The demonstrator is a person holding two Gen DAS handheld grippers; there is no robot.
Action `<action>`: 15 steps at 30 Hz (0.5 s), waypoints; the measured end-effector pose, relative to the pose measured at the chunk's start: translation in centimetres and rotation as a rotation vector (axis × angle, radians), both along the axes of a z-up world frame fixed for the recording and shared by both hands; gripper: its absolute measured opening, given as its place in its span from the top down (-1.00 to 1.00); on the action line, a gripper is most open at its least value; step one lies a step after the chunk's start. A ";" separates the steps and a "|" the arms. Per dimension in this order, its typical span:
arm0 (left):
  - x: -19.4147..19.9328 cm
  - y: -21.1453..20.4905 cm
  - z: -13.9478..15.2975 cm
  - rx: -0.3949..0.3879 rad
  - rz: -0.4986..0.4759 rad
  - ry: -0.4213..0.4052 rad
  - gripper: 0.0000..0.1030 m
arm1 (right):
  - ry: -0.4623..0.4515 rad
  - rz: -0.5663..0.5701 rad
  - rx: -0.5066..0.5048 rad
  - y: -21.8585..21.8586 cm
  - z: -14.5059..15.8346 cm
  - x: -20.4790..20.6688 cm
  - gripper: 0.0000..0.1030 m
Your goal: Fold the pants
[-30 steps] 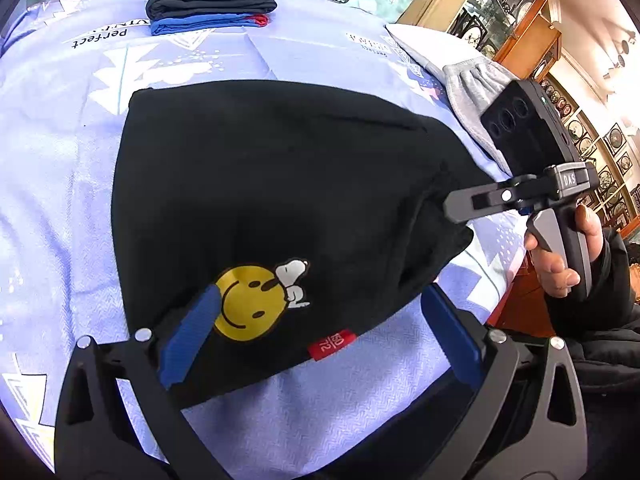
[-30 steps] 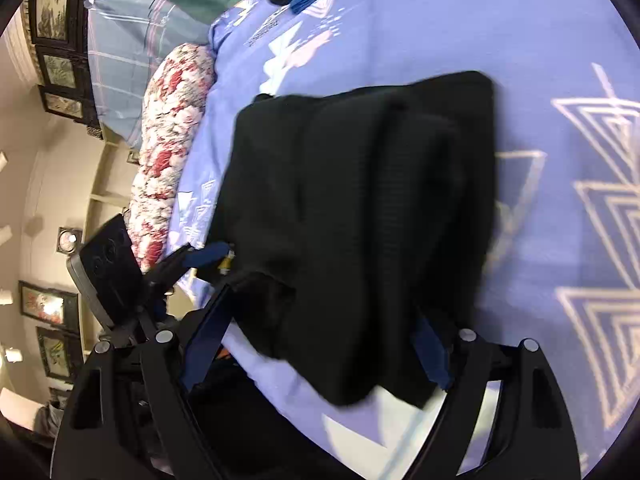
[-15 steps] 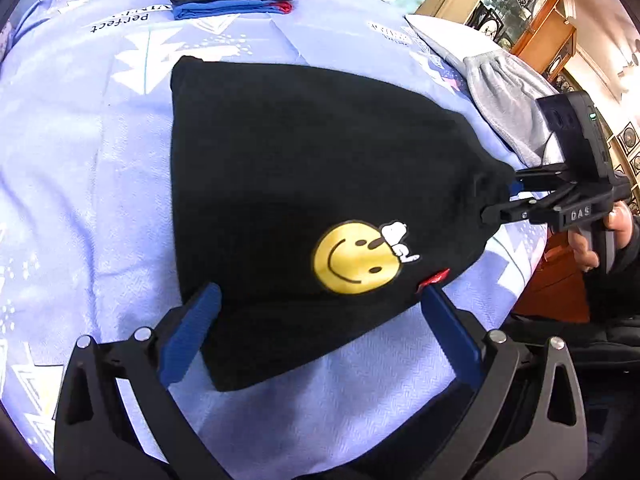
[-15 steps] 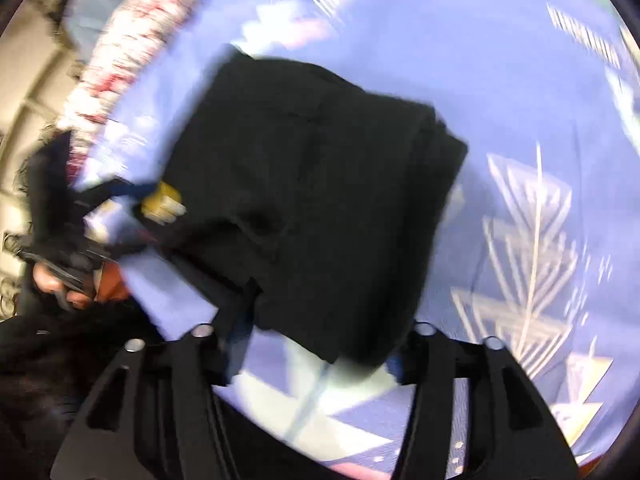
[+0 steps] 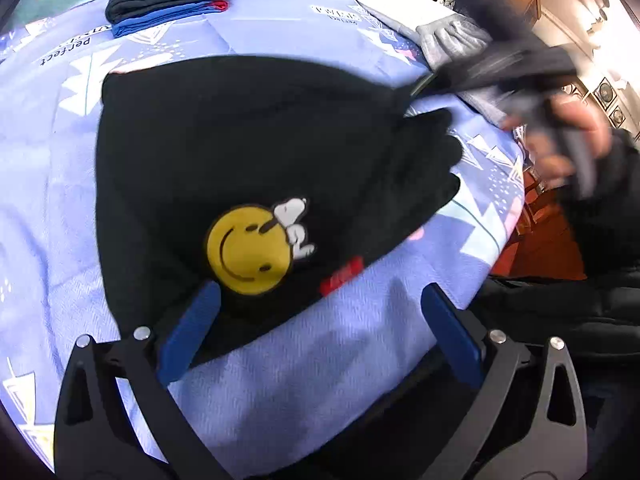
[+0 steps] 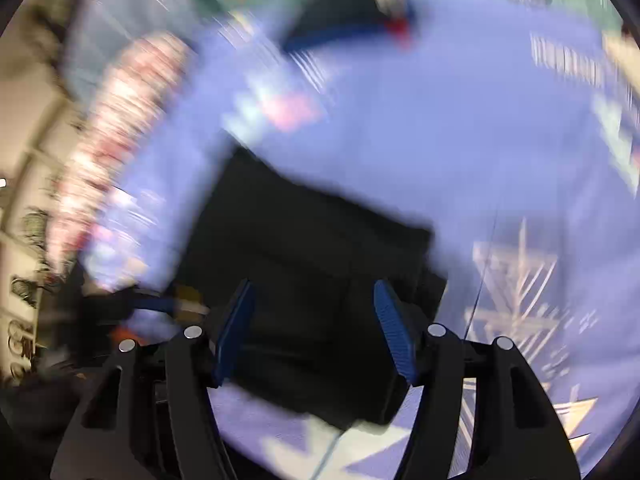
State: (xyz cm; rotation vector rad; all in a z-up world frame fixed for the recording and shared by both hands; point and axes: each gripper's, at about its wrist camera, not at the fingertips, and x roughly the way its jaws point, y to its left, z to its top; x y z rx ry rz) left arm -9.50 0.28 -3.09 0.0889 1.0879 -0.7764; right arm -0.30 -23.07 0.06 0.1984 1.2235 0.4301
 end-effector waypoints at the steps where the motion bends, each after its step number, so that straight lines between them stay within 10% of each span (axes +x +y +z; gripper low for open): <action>1: -0.1 0.3 0.1 -0.010 0.004 0.005 -0.96 | 0.072 -0.008 -0.006 0.0 -2.2 0.9 -0.18; 4: -0.5 0.8 0.3 -0.038 0.004 -0.008 -0.96 | 0.042 0.013 -0.076 1.3 0.0 1.8 -0.20; 9: -0.4 0.1 0.2 -0.011 -0.004 -0.017 -0.96 | -0.151 0.201 0.109 8.5 7.7 3.1 -0.24; 15: -0.2 0.0 0.1 -0.013 -0.008 0.002 -0.96 | 0.086 0.161 0.055 15.2 -4.7 10.3 -0.25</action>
